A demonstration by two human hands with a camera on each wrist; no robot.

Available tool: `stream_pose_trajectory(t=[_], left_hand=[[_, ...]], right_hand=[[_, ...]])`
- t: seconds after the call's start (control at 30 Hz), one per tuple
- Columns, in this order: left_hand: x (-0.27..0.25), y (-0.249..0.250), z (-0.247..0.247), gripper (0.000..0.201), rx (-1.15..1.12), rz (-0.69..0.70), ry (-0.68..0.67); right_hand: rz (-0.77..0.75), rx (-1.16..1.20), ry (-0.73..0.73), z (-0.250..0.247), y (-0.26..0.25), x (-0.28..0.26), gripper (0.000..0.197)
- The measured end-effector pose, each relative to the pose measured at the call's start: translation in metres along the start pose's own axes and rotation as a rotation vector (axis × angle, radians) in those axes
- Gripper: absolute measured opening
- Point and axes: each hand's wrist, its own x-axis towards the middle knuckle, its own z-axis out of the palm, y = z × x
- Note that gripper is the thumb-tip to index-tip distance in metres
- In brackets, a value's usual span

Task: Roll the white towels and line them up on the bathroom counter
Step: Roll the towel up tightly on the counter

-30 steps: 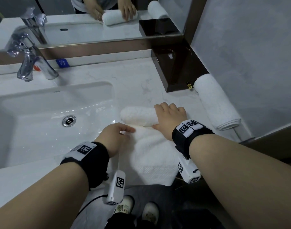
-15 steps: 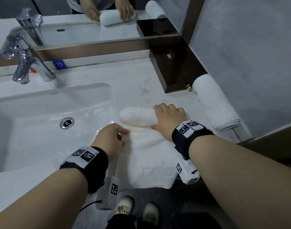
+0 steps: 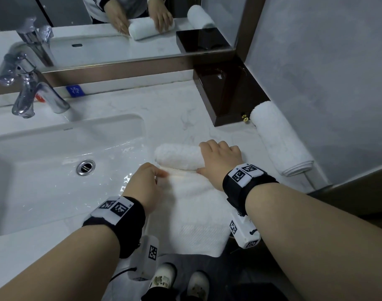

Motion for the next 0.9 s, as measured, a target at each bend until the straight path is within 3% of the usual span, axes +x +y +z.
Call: stream_pose_trajectory(t=[0.13, 0.33, 0.63, 0.9], left_hand=[[0.003, 0.003, 0.003, 0.005, -0.010, -0.024, 0.019], [0.015, 0.010, 0.004, 0.029, 0.074, -0.082, 0.034], [0.022, 0.007, 0.001, 0.010, 0.134, -0.135, 0.006], [0.023, 0.006, -0.005, 0.027, 0.065, -0.177, 0.020]], right_hand=[[0.000, -0.009, 0.022, 0.001, -0.001, -0.001, 0.048], [0.007, -0.018, 0.054, 0.004, -0.002, -0.002, 0.049], [0.021, -0.023, 0.073, 0.004, -0.003, -0.005, 0.053], [0.043, -0.024, 0.052, 0.003, -0.004, -0.005, 0.056]])
